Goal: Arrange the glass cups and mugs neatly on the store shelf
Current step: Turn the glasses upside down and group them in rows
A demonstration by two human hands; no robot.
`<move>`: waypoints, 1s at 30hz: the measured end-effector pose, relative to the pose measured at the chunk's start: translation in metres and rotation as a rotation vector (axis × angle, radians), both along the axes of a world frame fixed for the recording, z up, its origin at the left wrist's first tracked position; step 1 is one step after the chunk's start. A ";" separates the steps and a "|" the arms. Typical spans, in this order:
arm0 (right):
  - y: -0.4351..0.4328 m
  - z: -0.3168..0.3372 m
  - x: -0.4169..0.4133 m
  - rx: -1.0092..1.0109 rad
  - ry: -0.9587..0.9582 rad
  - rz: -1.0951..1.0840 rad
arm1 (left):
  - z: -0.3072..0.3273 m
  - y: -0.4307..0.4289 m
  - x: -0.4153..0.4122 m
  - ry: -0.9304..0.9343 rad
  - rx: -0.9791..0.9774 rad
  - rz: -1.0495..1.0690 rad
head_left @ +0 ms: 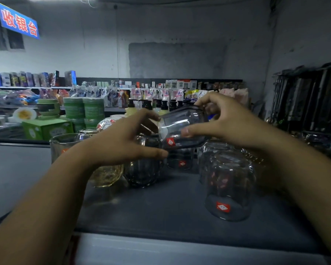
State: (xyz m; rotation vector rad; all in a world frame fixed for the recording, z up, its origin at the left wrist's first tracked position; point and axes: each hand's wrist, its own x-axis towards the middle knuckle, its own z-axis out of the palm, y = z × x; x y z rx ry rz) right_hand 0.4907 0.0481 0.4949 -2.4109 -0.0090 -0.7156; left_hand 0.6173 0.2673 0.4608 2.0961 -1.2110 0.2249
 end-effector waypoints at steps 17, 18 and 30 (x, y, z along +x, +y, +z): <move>0.025 0.059 0.025 -0.456 0.349 -0.011 | -0.005 0.004 0.006 -0.294 0.305 0.163; 0.026 0.063 0.026 -0.474 0.365 -0.009 | -0.005 0.004 0.006 -0.291 0.302 0.161; 0.039 0.048 0.048 -0.675 0.530 -0.044 | -0.005 0.003 0.007 -0.304 0.306 0.158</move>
